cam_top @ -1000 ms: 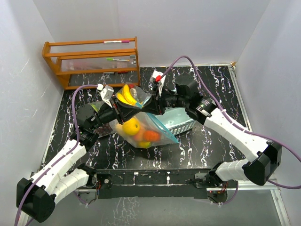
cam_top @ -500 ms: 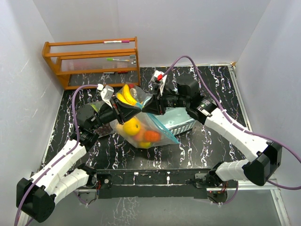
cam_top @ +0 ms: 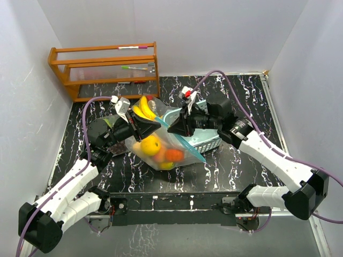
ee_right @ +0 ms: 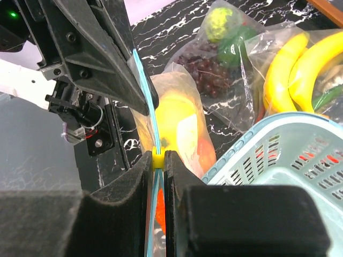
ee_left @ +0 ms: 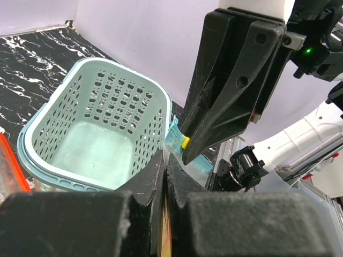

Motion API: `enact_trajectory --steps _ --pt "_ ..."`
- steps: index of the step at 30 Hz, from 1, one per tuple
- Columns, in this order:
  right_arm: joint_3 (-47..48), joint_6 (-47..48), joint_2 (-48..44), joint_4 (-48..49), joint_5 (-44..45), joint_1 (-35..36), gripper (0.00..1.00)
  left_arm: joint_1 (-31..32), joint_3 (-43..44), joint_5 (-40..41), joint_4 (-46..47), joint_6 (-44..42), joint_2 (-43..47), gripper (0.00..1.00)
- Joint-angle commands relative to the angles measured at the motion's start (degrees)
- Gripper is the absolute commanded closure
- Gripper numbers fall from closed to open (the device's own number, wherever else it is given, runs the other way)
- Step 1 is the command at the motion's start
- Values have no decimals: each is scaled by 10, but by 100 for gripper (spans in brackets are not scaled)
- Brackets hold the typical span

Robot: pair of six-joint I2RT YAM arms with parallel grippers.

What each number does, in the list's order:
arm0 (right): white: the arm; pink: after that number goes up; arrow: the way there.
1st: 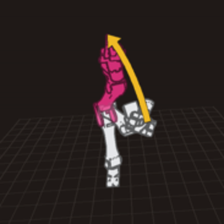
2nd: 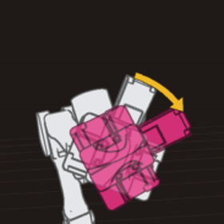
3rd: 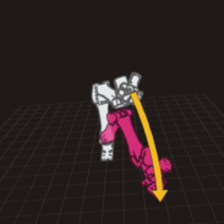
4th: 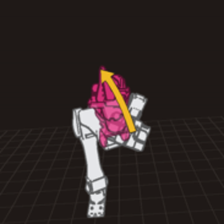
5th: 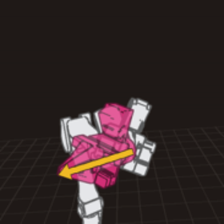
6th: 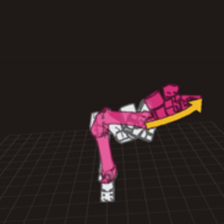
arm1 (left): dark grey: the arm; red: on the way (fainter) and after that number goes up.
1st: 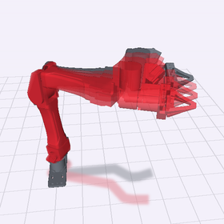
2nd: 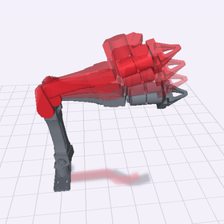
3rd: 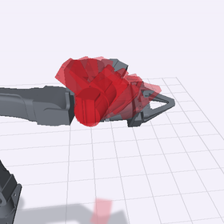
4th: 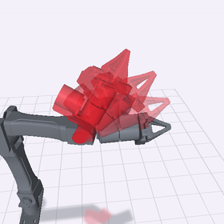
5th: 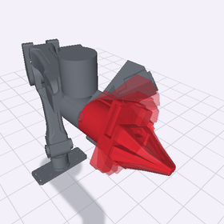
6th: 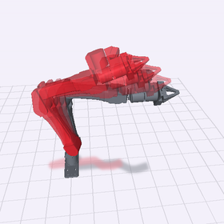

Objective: Place the food in the zip-top bag and seal the zipper
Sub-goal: Zip the zipper food storage bag at the center of the board.

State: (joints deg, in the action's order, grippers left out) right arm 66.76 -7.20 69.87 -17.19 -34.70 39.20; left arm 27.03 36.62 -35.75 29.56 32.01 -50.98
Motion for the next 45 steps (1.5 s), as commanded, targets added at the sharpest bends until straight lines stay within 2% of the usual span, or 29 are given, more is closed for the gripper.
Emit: enact_trajectory --steps 1,8,24,45 --pt "-19 -8 -37 -21 38 -12 92 -6 23 41 33 -4 28 100" --pt "-61 -18 -76 -27 50 -12 92 -6 39 69 22 -13 35 100" --pt "-135 -45 -186 -88 75 -12 92 -6 54 203 -15 -34 79 100" --pt "-187 -66 -310 -166 105 -12 92 -6 76 231 -46 -59 102 100"
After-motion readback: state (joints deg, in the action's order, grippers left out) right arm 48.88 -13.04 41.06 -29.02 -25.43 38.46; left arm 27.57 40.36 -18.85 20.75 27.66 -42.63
